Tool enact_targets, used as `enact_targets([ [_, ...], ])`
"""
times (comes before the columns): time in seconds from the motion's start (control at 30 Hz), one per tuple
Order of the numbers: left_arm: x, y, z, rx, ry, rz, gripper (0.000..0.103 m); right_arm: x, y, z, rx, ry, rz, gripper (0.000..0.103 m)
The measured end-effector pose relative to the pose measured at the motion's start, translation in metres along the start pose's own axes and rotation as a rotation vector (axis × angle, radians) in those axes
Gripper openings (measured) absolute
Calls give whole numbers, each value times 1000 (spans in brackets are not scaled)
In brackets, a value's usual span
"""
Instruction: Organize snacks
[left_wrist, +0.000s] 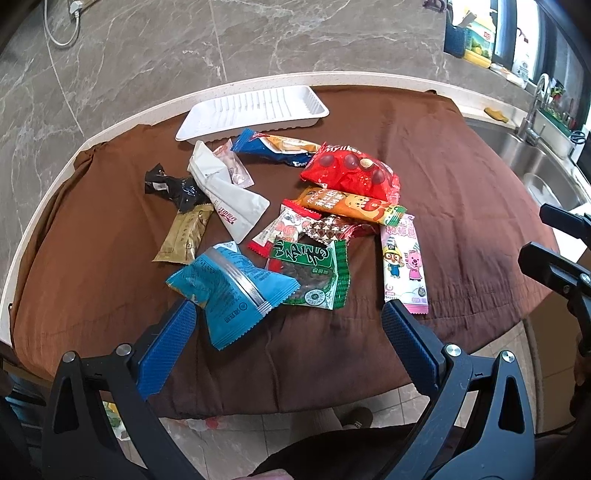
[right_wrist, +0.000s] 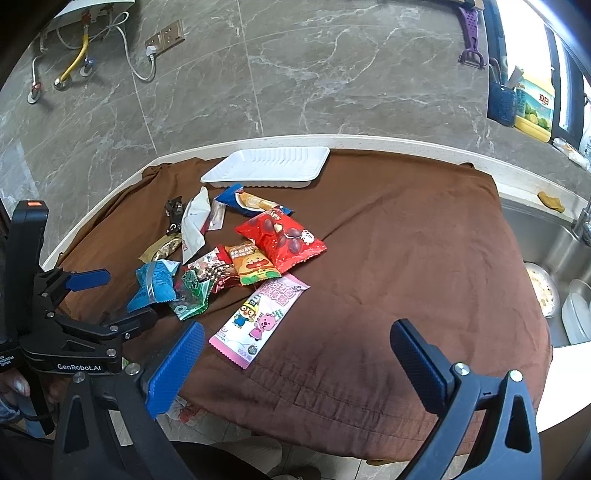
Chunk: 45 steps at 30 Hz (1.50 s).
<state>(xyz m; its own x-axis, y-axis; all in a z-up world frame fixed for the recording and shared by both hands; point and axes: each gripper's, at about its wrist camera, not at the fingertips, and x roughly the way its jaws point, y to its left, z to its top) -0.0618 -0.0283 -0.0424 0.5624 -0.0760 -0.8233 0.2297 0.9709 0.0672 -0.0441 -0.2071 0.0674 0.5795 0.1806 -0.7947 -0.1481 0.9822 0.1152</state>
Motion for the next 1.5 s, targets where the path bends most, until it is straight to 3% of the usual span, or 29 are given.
enact_targets([
  [1.5,6,5,-5,-10,-11,5,102,7,12,2,-3,21,14,103],
])
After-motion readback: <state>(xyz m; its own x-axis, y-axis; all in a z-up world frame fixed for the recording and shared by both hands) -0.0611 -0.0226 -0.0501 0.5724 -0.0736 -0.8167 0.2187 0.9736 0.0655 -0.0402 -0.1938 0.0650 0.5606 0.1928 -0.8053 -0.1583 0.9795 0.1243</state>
